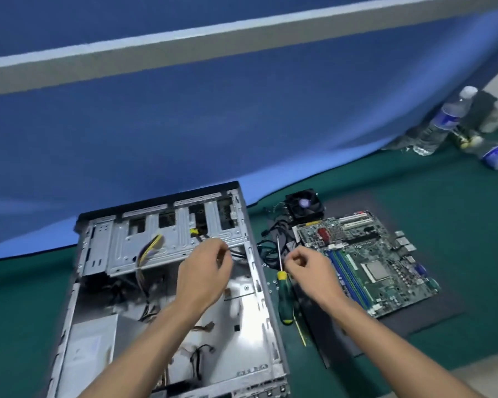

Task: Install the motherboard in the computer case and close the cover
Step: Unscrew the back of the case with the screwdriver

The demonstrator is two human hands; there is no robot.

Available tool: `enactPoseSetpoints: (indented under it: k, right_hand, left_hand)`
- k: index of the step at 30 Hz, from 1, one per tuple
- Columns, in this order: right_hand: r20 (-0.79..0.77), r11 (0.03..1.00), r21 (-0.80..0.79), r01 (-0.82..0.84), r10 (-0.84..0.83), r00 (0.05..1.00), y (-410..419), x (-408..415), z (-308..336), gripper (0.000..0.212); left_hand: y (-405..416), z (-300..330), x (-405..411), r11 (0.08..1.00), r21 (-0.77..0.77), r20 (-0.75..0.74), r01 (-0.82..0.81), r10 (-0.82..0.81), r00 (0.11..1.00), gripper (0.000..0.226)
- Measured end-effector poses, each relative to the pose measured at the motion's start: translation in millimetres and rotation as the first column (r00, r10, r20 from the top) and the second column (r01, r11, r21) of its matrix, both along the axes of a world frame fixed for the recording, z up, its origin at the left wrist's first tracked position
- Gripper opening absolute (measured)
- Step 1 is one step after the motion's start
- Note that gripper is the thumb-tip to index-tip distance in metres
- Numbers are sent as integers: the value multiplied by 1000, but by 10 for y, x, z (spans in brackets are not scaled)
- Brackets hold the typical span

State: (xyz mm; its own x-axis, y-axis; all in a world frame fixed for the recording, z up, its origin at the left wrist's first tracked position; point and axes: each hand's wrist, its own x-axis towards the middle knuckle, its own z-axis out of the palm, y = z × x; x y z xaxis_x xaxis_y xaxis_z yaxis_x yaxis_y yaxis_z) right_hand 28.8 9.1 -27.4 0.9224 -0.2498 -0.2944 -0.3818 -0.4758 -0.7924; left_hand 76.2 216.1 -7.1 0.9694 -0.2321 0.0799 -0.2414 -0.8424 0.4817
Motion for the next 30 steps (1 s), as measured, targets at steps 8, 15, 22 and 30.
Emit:
enactPoseSetpoints:
  k: [8, 15, 22, 30]
  right_hand:
    - [-5, 920, -262, -292, 301, 954, -43, 529, -525, 15]
    - [-104, 685, -492, -537, 566, 818, 68, 730, -846, 27]
    - [-196, 581, -555, -595, 604, 772, 131, 775, -960, 27]
    - [-114, 722, -443, -532, 543, 832, 164, 759, -1028, 17]
  left_hand:
    - [-360, -116, 324, 965, 262, -100, -28, 56, 993, 17]
    - [-444, -109, 326, 938, 345, -154, -41, 100, 983, 16]
    - [-456, -104, 291, 938, 342, -148, -63, 120, 982, 14]
    - [-464, -129, 293, 933, 347, -152, -99, 160, 975, 16]
